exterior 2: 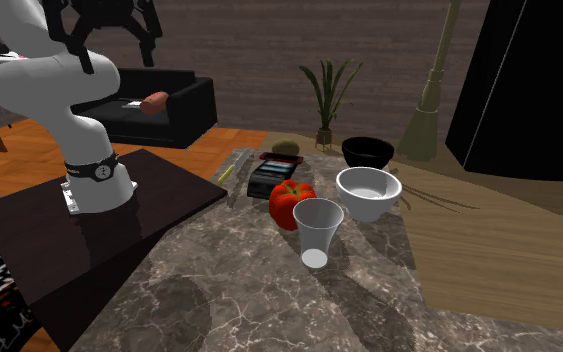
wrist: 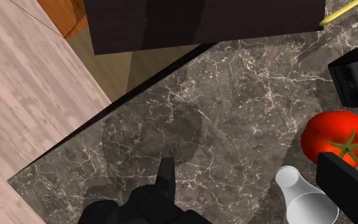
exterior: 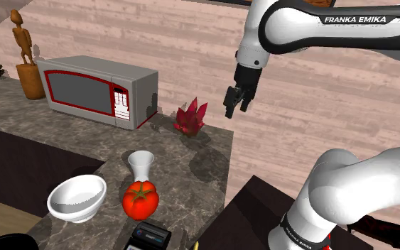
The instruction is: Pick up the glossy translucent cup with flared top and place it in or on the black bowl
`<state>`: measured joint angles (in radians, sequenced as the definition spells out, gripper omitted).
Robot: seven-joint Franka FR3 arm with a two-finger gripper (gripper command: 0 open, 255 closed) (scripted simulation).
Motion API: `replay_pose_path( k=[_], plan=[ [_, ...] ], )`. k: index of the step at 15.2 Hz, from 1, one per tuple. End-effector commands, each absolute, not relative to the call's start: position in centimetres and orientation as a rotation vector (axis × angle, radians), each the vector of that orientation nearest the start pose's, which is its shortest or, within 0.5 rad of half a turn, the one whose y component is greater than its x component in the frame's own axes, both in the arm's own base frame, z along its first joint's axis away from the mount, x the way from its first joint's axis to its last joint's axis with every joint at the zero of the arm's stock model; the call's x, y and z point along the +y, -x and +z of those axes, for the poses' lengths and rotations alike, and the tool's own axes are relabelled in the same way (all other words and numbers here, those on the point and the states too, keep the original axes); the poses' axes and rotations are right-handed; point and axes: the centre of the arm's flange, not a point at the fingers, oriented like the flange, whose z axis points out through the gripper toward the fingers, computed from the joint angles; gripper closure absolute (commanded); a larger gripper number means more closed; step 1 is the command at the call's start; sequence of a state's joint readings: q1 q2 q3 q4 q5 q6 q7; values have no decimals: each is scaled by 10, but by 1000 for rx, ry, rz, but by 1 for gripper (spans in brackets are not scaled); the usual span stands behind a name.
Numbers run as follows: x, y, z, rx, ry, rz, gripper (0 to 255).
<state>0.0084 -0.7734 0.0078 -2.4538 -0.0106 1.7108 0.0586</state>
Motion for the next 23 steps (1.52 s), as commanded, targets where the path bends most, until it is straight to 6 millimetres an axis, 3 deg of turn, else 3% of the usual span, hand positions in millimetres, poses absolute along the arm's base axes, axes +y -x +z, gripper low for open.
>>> replay_pose_path(
  k=[1, 23],
  plan=[
    [5, -320, 552, 68, 3155, -49, 0],
    [58, -532, 364, 41, 2939, 22, 0]
  ],
)
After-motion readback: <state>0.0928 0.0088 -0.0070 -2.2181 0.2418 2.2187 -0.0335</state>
